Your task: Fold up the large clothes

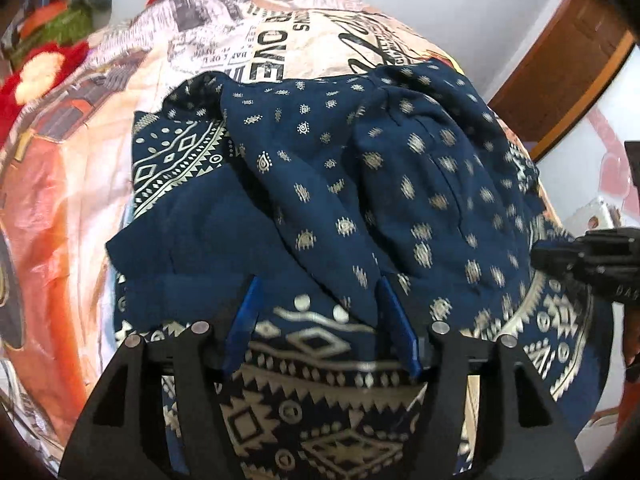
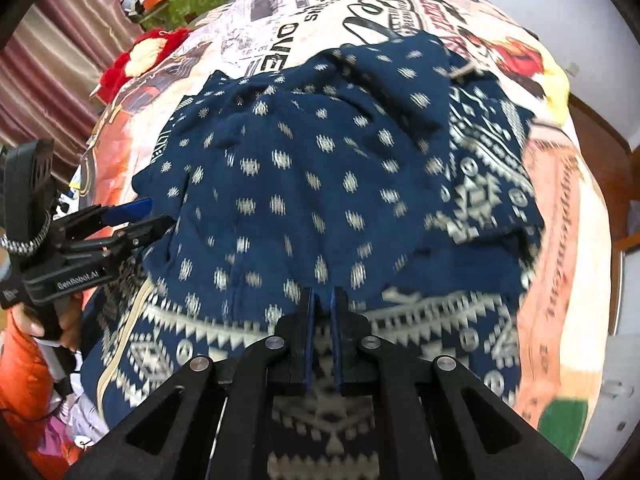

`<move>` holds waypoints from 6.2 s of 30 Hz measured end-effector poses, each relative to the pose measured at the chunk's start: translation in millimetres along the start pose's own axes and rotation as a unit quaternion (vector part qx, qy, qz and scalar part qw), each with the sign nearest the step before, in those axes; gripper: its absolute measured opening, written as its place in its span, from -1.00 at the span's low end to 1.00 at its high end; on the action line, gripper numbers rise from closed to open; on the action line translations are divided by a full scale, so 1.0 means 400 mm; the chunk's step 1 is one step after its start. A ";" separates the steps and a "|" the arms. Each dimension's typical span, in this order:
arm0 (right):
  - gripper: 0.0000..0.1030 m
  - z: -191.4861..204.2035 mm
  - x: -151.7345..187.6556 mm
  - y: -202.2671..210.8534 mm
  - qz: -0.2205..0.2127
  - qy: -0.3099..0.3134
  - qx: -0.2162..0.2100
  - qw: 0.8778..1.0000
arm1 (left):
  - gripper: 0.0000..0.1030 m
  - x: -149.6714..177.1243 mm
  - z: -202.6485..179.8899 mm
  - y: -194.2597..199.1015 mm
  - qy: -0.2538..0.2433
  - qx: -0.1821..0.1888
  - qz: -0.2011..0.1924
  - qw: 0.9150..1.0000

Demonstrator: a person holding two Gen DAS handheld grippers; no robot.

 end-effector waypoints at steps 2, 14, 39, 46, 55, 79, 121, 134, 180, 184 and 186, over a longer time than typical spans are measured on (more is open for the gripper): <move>-0.93 -0.006 0.020 0.020 -0.004 -0.005 -0.001 1.000 | 0.21 0.007 -0.002 0.016 -0.008 -0.006 -0.011 1.000; -0.93 -0.081 0.125 0.173 -0.068 -0.001 0.074 0.995 | 0.27 0.068 0.125 0.159 0.033 -0.030 0.000 0.999; -0.86 -0.138 0.319 0.312 -0.109 -0.133 0.060 0.983 | 0.40 0.342 0.334 0.156 0.244 0.013 0.057 0.968; -0.85 -0.138 0.318 0.280 -0.098 -0.129 0.058 0.985 | 0.40 0.313 0.297 0.137 0.220 0.042 0.053 0.973; -0.85 -0.149 0.316 0.269 -0.095 -0.150 0.035 0.983 | 0.41 0.299 0.281 0.125 0.206 0.046 0.054 0.976; -0.79 -0.132 0.302 0.261 -0.111 -0.178 0.006 0.978 | -0.76 0.162 0.168 0.209 0.131 0.082 -0.016 0.988; -0.85 -0.359 -0.007 0.218 -0.137 -0.201 0.086 0.966 | 0.23 -0.073 0.308 0.140 0.075 -0.083 -0.070 0.991; -0.85 -0.183 0.080 0.228 -0.111 -0.185 -0.011 0.976 | 0.30 0.146 0.273 0.096 0.166 0.016 0.028 0.986; -0.86 -0.187 -0.053 0.111 -0.137 -0.180 -0.096 0.969 | -0.85 -0.288 0.067 0.173 0.080 0.141 -0.132 0.978; -0.86 -0.178 -0.143 0.130 -0.171 -0.168 -0.099 0.966 | -0.86 -0.367 0.147 0.103 0.125 0.115 -0.129 0.977; -0.86 -0.182 -0.192 0.111 -0.180 -0.167 -0.097 0.964 | -0.86 -0.392 0.189 0.051 0.156 0.111 -0.116 0.975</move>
Point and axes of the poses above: each gripper's, at about its wrist camera, not at the fingertips, and y roughly against the way its jaws point, z to its left, x to its underside, the point moved 6 cm from there along -y, roughly the way its jaws point, and after that the axes turned 11 degrees about -z, right-handed, at the moved point
